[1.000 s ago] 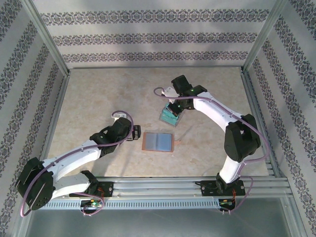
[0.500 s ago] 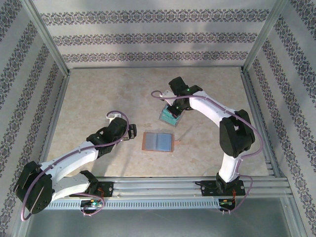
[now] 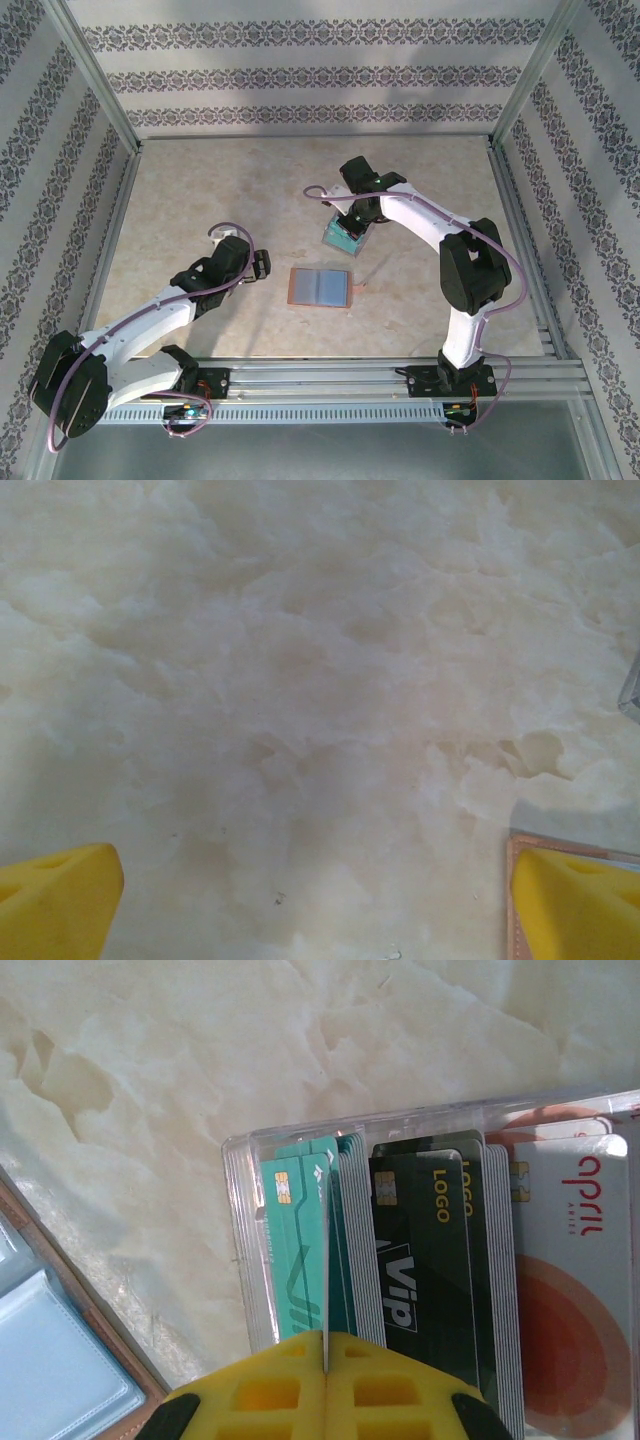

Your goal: Take the credit cards out of the card holder

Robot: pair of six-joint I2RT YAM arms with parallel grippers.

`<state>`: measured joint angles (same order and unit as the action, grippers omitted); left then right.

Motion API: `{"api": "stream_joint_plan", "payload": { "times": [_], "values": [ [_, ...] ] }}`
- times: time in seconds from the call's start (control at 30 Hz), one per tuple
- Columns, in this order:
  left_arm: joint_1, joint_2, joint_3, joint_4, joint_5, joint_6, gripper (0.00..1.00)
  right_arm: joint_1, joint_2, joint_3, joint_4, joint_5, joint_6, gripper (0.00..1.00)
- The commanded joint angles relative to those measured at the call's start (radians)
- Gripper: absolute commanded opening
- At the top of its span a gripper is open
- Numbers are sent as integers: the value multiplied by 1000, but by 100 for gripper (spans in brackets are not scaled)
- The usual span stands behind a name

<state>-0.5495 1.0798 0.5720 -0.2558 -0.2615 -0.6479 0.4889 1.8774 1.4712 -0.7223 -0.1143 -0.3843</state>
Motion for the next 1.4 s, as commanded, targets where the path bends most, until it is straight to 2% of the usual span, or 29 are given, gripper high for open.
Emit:
{"api": "stream_joint_plan", "payload": {
  "times": [0.0, 0.47, 0.93, 1.13, 1.37],
  "values": [
    [19, -17, -13, -32, 17, -15, 99, 11, 25, 22, -20, -27, -26, 4],
    [49, -20, -14, -29, 39, -4, 99, 13, 63, 40, -37, -23, -45, 8],
    [59, -23, -11, -20, 48, 1, 99, 24, 57, 47, -43, 5, -33, 19],
    [63, -37, -11, -26, 44, 5, 99, 27, 10, 35, -36, 12, -8, 20],
    [72, -70, -13, -31, 27, 19, 99, 30, -118, -39, 16, 55, 60, 20]
  ]
}}
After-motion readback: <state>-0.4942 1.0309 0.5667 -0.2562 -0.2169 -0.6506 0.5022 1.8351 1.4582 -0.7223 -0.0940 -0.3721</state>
